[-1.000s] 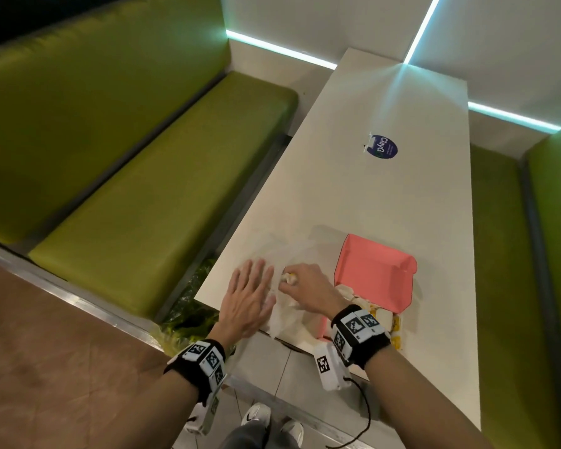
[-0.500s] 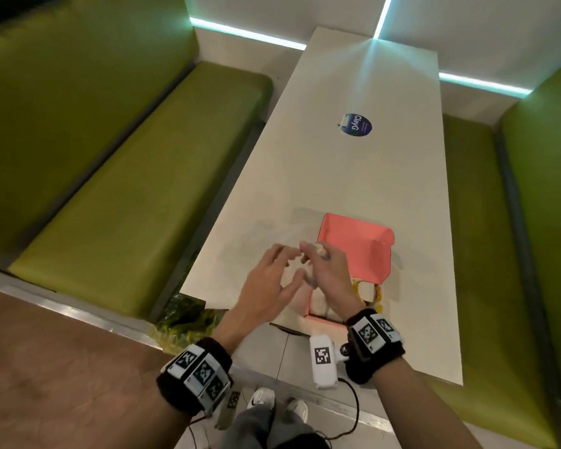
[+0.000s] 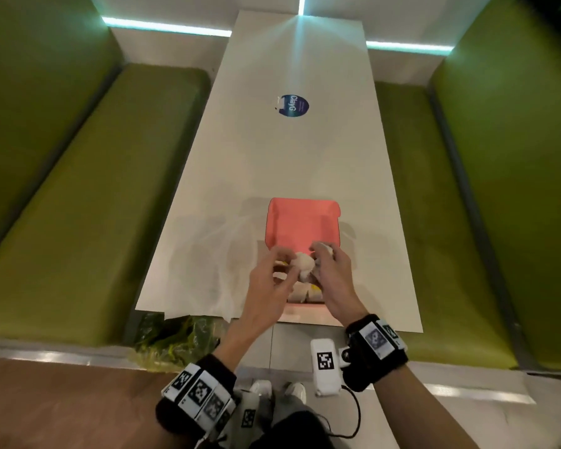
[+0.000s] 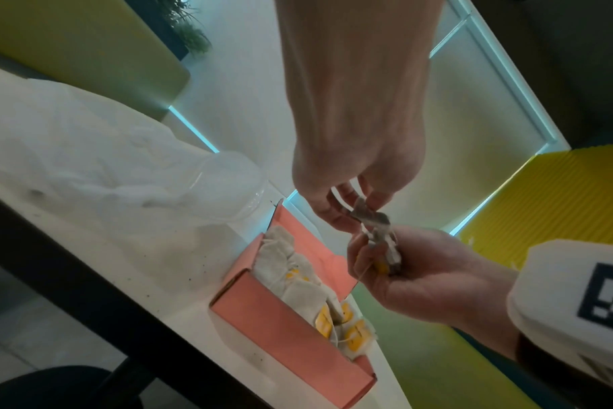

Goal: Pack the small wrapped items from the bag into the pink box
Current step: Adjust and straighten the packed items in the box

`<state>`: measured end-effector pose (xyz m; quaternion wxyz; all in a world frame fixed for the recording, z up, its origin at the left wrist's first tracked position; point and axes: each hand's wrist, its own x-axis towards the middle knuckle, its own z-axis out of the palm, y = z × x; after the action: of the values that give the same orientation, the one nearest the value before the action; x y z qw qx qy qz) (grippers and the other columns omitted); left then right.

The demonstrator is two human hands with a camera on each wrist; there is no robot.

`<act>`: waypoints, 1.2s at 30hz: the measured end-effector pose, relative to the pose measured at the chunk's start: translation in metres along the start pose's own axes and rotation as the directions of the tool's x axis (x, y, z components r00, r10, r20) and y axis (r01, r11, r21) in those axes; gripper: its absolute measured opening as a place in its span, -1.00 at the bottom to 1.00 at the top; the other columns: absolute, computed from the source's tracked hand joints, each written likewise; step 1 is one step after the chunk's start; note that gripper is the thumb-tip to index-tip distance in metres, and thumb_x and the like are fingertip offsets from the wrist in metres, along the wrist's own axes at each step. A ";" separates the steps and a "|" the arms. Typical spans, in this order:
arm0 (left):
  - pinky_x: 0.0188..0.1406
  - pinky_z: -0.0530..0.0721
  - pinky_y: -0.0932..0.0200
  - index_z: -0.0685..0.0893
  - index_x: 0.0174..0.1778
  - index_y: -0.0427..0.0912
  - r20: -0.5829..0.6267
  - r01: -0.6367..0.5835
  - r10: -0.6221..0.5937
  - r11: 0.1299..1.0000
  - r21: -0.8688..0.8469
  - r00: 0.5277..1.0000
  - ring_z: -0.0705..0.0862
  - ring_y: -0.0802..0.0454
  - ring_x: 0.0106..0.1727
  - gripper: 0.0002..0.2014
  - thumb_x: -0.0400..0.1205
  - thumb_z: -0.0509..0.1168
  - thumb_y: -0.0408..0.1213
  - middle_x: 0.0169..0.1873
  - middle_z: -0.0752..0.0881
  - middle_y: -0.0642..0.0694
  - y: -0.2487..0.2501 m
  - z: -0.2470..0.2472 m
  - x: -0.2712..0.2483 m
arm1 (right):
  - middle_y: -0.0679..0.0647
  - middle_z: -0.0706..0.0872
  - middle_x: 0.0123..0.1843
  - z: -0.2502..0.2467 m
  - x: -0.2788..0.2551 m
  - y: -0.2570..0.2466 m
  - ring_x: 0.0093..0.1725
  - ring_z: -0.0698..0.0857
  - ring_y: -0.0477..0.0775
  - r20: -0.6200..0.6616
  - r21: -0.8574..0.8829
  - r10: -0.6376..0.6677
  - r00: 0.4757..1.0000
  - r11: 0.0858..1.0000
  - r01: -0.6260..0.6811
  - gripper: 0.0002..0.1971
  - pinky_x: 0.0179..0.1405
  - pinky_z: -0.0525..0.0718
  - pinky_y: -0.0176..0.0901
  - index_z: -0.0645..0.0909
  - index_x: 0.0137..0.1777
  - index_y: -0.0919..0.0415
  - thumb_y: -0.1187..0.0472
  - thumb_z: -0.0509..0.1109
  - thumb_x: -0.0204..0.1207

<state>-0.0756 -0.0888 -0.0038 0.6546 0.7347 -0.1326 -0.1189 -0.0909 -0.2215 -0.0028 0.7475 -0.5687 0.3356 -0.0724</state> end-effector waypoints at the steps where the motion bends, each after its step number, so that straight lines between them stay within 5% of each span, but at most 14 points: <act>1: -0.34 0.71 0.14 0.60 0.04 -0.02 -0.016 0.010 -0.011 1.000 -0.028 1.000 0.74 -0.01 -0.10 -0.78 0.67 0.35 -0.46 -0.09 0.70 0.17 0.000 0.001 0.001 | 0.06 0.58 -0.36 -0.005 0.001 -0.001 -0.48 0.52 -0.03 -0.011 0.005 -0.001 1.000 1.000 0.001 -0.92 -0.51 0.53 -0.17 0.64 -0.07 0.20 0.23 0.36 0.64; 5: -0.33 0.73 0.18 0.57 0.11 -0.14 -0.037 -0.005 0.002 0.996 -0.089 0.999 0.73 -0.02 -0.14 -0.83 0.70 0.31 -0.47 -0.08 0.68 0.06 0.002 -0.001 0.009 | 0.09 0.65 -0.25 -0.019 0.001 -0.006 -0.46 0.51 -0.06 -0.028 -0.033 -0.039 0.999 0.999 0.038 -0.89 -0.52 0.50 -0.21 0.67 -0.04 0.18 0.34 0.32 0.62; 9: -0.26 0.80 0.10 0.57 0.29 -0.01 -0.051 0.025 -0.030 0.995 -0.097 0.998 0.75 -0.07 -0.05 -0.67 0.68 0.34 -0.46 0.06 0.68 -0.14 0.005 -0.005 0.016 | 0.13 0.60 -0.31 -0.024 -0.001 -0.013 -0.38 0.49 0.03 -0.013 -0.104 -0.114 0.993 0.988 0.112 -0.84 -0.49 0.43 -0.12 0.71 -0.08 0.19 0.39 0.33 0.61; 13: -0.11 0.72 0.15 0.70 0.05 0.00 -0.078 0.010 -0.009 1.000 0.003 0.997 0.75 0.00 -0.03 -0.85 0.65 0.40 -0.35 -0.04 0.77 0.00 0.002 -0.007 0.020 | 0.18 0.47 -0.37 -0.031 -0.005 -0.022 -0.40 0.37 0.10 0.032 -0.108 -0.176 0.984 0.978 0.179 -0.94 -0.47 0.31 -0.07 0.69 -0.06 0.27 0.30 0.40 0.62; 17: -0.12 0.68 0.17 0.69 -0.02 -0.10 -0.047 -0.011 0.011 1.000 0.004 0.999 0.77 -0.01 -0.11 -0.93 0.64 0.43 -0.33 -0.11 0.77 -0.07 0.007 -0.008 0.021 | -0.01 0.63 -0.31 -0.030 -0.015 -0.024 -0.35 0.56 -0.05 0.188 -0.234 -0.309 0.932 0.908 0.348 -0.88 -0.36 0.58 -0.19 0.74 0.05 0.17 0.35 0.46 0.58; 22: -0.25 0.62 0.25 0.67 -0.04 -0.17 -0.011 0.004 -0.004 0.999 -0.046 1.000 0.75 0.03 -0.13 -0.93 0.66 0.38 -0.42 -0.16 0.77 -0.09 0.012 -0.010 0.019 | -0.12 0.78 -0.17 -0.021 -0.014 -0.019 -0.18 0.69 -0.14 0.337 -0.321 -0.281 0.899 0.863 0.391 -0.81 -0.11 0.65 -0.21 0.78 0.14 0.05 0.28 0.47 0.58; 31: -0.20 0.71 0.19 0.61 0.02 -0.05 -0.042 -0.054 0.057 0.996 0.066 0.997 0.73 0.07 -0.17 -0.86 0.68 0.35 -0.40 -0.19 0.76 0.06 0.012 -0.016 0.016 | -0.17 0.61 -0.48 -0.015 -0.023 -0.016 -0.45 0.52 -0.19 0.282 -0.269 -0.300 0.911 0.887 0.375 -0.88 -0.39 0.48 -0.32 0.74 -0.15 0.21 0.29 0.44 0.62; 36: -0.39 0.63 0.18 0.49 0.04 -0.04 -0.039 -0.043 0.045 0.998 0.054 0.998 0.72 -0.02 -0.22 -0.85 0.72 0.31 -0.36 -0.20 0.73 -0.05 0.012 -0.017 0.016 | -0.03 0.54 -0.51 -0.018 -0.029 -0.021 -0.50 0.46 -0.12 0.415 -0.243 -0.233 0.880 0.903 0.353 -0.87 -0.45 0.46 -0.35 0.69 -0.12 0.32 0.32 0.39 0.65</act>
<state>-0.0550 -0.0805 0.0104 0.6397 0.7510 -0.1389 -0.0861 -0.1178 -0.2285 0.0266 0.6786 -0.7271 0.1021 -0.0218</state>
